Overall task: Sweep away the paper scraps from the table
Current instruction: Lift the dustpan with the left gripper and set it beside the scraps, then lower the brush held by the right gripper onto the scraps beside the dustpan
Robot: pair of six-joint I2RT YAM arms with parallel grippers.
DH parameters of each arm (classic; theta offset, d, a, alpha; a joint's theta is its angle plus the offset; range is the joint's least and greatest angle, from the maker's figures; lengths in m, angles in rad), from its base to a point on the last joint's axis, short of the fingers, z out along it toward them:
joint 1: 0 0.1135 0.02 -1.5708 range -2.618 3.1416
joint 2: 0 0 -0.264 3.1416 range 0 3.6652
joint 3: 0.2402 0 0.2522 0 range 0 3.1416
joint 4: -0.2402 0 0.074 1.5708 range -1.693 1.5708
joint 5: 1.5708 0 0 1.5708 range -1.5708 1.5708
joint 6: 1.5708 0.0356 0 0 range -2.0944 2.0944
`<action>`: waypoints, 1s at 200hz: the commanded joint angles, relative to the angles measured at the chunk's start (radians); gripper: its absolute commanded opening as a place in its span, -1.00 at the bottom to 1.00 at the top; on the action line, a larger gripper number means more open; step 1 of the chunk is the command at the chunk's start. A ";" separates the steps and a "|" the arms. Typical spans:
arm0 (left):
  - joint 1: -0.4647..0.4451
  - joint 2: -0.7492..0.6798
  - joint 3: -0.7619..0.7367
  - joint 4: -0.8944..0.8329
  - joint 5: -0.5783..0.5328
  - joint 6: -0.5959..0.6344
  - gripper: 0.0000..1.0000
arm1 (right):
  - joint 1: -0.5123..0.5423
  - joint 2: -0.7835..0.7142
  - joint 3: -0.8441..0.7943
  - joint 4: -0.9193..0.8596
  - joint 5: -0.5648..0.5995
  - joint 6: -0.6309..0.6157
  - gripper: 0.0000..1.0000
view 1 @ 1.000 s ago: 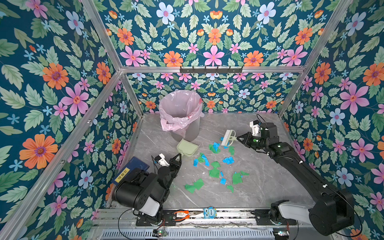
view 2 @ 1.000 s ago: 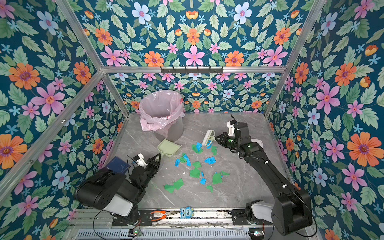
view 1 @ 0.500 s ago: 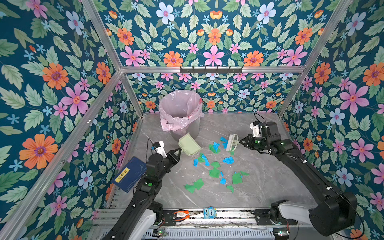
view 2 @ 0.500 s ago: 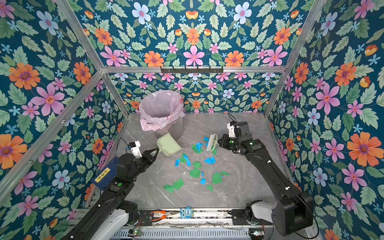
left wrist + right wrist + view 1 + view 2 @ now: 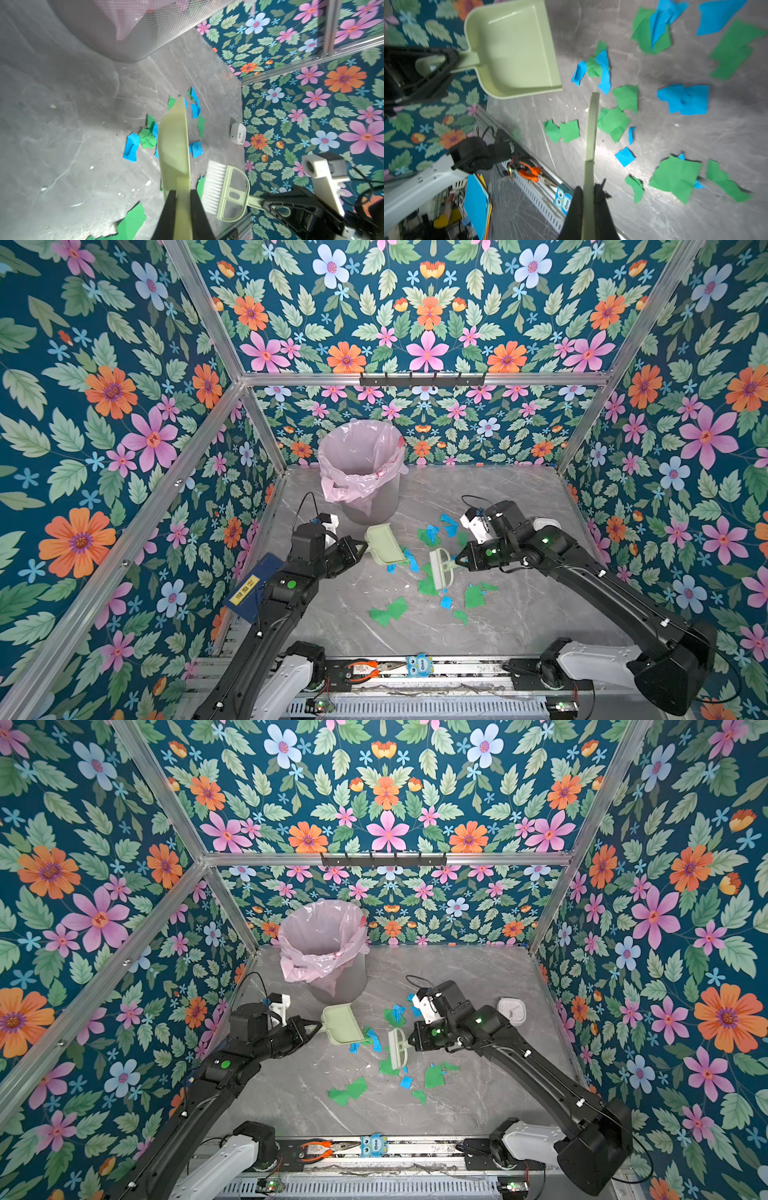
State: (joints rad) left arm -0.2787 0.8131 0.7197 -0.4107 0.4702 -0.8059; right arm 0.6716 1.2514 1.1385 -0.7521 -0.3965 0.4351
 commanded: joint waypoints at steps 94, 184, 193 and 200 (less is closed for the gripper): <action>0.255 -0.143 -0.184 0.034 0.061 -0.019 -1.00 | 0.327 0.394 0.160 0.176 -0.267 -0.003 -1.00; 0.332 -0.149 -0.277 0.219 0.140 -0.028 -1.00 | 0.306 0.573 0.184 0.215 -0.212 0.042 -1.00; 0.334 -0.149 -0.307 0.273 0.158 -0.049 -1.00 | 0.288 0.568 0.179 0.198 -0.182 0.044 -1.00; 0.333 -0.150 -0.331 0.315 0.168 -0.070 -1.00 | 0.271 0.563 0.172 0.188 -0.167 0.044 -1.00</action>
State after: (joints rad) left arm 0.0525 0.6662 0.4423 -0.2573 0.5842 -0.8158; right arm 0.9779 1.8244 1.3201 -0.5323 -0.6373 0.4686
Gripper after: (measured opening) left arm 0.124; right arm 0.070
